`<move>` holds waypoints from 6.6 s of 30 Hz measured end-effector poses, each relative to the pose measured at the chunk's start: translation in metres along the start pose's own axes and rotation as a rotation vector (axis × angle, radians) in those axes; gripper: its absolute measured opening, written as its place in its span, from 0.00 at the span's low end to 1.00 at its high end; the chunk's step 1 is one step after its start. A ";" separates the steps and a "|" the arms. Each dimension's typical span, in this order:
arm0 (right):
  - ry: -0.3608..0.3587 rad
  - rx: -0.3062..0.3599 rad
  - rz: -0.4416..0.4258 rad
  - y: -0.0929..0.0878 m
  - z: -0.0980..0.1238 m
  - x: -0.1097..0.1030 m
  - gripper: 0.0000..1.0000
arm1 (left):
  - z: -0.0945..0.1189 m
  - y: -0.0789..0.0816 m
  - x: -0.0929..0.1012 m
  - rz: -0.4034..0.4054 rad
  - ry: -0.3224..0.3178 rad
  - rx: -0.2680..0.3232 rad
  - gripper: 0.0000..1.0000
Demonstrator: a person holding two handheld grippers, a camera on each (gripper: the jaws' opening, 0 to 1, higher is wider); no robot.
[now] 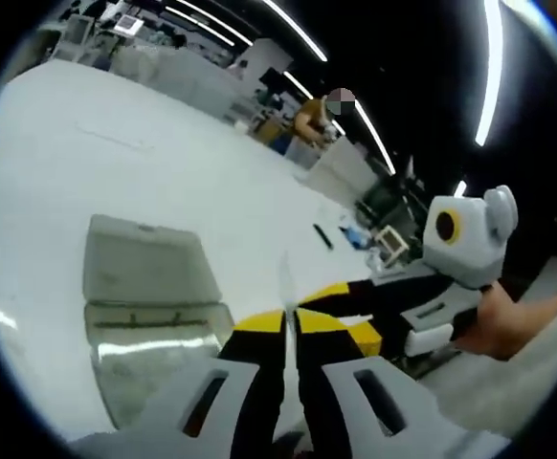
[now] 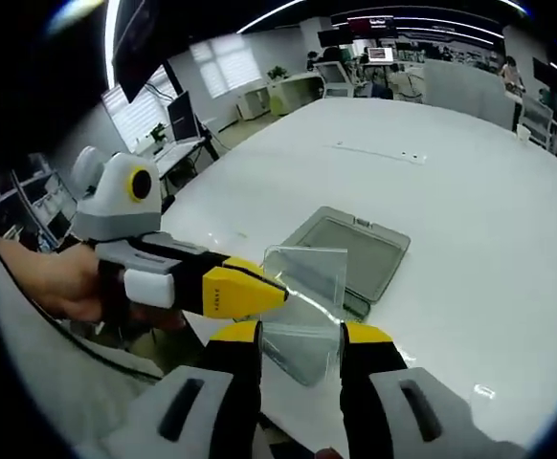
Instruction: Insert the divider into the dual guide fixture by aligning both edges with the guide slots and pushing it downward to the bottom, including one-sided entry, uneven engagement, binding, and posture correction.
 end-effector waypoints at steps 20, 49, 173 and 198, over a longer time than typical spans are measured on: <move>0.005 -0.007 -0.010 0.000 -0.007 -0.001 0.27 | 0.001 0.003 -0.007 0.012 -0.023 -0.030 0.00; 0.107 0.044 0.061 0.010 -0.009 0.012 0.30 | 0.002 0.010 -0.016 -0.023 -0.067 -0.031 0.00; 0.743 0.094 -0.390 0.003 0.023 0.014 0.00 | 0.017 0.037 -0.002 0.027 -0.543 -0.103 0.00; 0.669 0.081 -0.433 0.009 0.008 0.000 0.00 | 0.026 0.042 -0.019 0.046 -0.465 -0.113 0.01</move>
Point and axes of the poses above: the point that each gripper's makers call its tool centre point, and the gripper's own axes: z roughly backward along the fingers, x roughly to its right, y roughly out of its top, the point moved 10 cm from there along z, roughly backward along the fingers, and after that the axes turned 7 degrees about x, right-handed, at the moved point
